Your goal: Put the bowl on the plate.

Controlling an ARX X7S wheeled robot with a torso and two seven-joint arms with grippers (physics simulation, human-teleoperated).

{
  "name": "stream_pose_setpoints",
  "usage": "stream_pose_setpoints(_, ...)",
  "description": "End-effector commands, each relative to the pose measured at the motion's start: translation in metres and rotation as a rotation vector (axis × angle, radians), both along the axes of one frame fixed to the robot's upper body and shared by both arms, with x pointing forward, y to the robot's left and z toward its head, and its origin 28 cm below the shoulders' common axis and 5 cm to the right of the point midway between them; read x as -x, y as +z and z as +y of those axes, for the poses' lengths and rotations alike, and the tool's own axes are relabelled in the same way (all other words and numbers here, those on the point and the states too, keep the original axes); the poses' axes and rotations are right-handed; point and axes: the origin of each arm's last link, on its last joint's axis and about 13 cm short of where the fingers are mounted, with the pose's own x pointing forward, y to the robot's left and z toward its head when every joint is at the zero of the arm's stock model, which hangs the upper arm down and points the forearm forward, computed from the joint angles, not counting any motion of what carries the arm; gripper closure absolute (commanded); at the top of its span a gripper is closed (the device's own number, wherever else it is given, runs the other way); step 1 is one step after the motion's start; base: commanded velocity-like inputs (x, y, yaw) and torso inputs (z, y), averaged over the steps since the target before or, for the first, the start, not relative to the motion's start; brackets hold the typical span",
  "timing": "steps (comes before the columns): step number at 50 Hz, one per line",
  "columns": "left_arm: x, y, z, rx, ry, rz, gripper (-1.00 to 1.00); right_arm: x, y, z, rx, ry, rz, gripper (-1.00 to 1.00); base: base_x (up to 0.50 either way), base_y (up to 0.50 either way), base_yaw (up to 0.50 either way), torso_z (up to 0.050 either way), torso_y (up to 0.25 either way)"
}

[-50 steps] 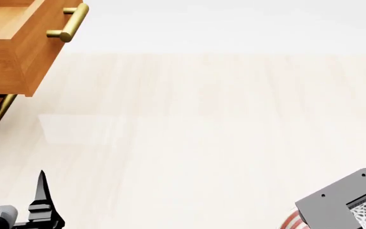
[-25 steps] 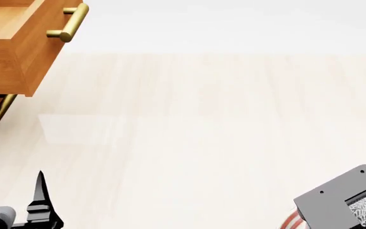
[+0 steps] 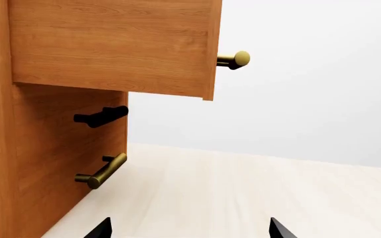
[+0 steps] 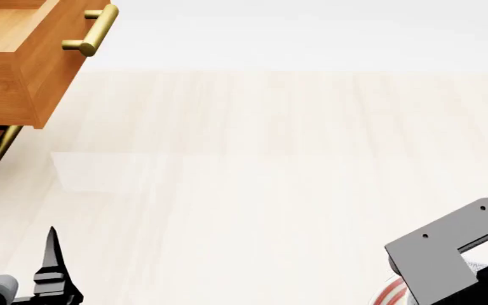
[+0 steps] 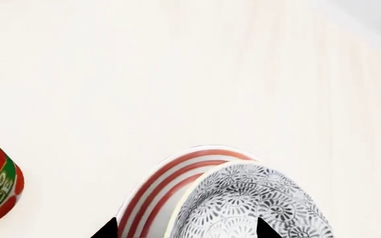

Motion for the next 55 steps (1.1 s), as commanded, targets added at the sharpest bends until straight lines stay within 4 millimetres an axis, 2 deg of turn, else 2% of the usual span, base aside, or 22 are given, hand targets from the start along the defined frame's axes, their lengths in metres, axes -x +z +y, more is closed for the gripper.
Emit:
stream_pose_setpoints(1,0.0,0.0,0.0,0.0,0.0,0.0,-1.0,0.003,0.01,0.003,-0.031,0.02,-0.059,-1.0,0.0,0.0,0.0,0.0,0.0)
stream_pose_setpoints(23,0.001,0.001,0.0,0.0,0.001,-0.006,-1.0,0.005,0.025,0.01,-0.03,0.062,-0.164,-1.0,0.0,0.0,0.0,0.0,0.0)
stream_pose_setpoints(55,0.003,0.006,-0.001,-0.007,-0.006,-0.016,-1.0,0.009,0.044,0.019,-0.033,0.122,-0.407,-1.0,0.0,0.0,0.0,0.0,0.0)
